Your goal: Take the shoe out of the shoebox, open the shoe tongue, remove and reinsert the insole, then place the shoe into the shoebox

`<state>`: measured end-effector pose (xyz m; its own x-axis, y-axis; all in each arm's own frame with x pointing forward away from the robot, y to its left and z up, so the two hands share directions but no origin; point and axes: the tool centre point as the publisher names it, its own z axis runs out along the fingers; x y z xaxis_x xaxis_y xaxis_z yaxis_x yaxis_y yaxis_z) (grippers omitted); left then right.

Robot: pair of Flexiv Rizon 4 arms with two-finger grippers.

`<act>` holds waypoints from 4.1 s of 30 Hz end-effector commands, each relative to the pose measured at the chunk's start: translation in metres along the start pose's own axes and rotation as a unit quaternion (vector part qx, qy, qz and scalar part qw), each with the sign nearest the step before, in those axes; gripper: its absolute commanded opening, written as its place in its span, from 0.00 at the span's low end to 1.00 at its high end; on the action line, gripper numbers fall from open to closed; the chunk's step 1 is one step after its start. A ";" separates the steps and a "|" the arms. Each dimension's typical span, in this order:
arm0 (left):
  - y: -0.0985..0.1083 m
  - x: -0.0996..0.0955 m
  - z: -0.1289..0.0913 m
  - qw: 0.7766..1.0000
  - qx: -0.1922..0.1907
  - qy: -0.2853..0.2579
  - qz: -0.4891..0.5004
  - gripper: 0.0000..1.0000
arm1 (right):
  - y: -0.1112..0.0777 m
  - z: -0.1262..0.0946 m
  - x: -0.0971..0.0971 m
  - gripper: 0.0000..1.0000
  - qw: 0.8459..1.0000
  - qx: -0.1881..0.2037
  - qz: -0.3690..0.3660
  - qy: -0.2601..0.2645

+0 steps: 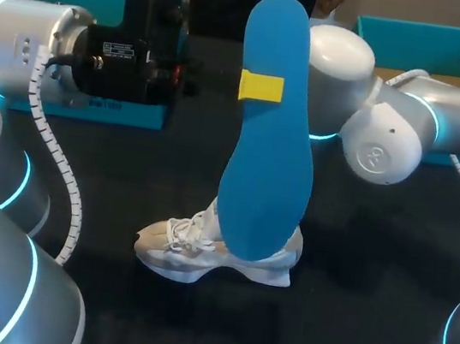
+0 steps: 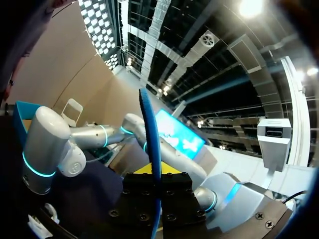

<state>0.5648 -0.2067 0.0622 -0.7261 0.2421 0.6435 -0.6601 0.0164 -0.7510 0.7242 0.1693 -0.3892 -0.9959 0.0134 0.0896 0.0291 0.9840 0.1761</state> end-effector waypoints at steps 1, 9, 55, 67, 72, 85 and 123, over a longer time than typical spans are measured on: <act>0.005 0.007 0.006 1.000 0.011 -0.006 0.001 0.00 | 0.000 0.009 -0.001 0.38 1.000 -0.001 0.002 0.010; 0.005 0.007 0.006 1.000 0.011 -0.006 0.001 0.00 | -0.001 0.010 0.004 0.00 1.000 0.001 0.006 0.019; 0.005 0.007 0.006 1.000 0.011 -0.006 0.001 0.00 | 0.021 -0.045 0.042 0.00 0.853 -0.111 0.509 0.015; 0.005 0.007 0.006 1.000 0.011 -0.006 0.001 0.00 | 0.016 -0.044 0.044 0.00 0.837 -0.176 0.516 -0.043; 0.005 0.007 0.006 1.000 0.011 -0.006 0.001 0.00 | 0.016 -0.044 0.044 0.00 0.837 -0.176 0.516 -0.043; 0.005 0.007 0.006 1.000 0.011 -0.006 0.001 0.00 | -0.002 -0.034 0.057 0.00 0.753 -0.180 0.629 -0.077; 0.005 0.007 0.006 1.000 0.011 -0.006 0.001 0.00 | -0.010 0.022 0.046 0.00 0.744 -0.161 0.648 -0.044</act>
<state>0.5648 -0.2067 0.0621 -0.7261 0.2420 0.6436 -0.6602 0.0161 -0.7509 0.6764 0.1609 -0.4007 -0.1183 0.9376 0.3271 0.9743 0.0461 0.2203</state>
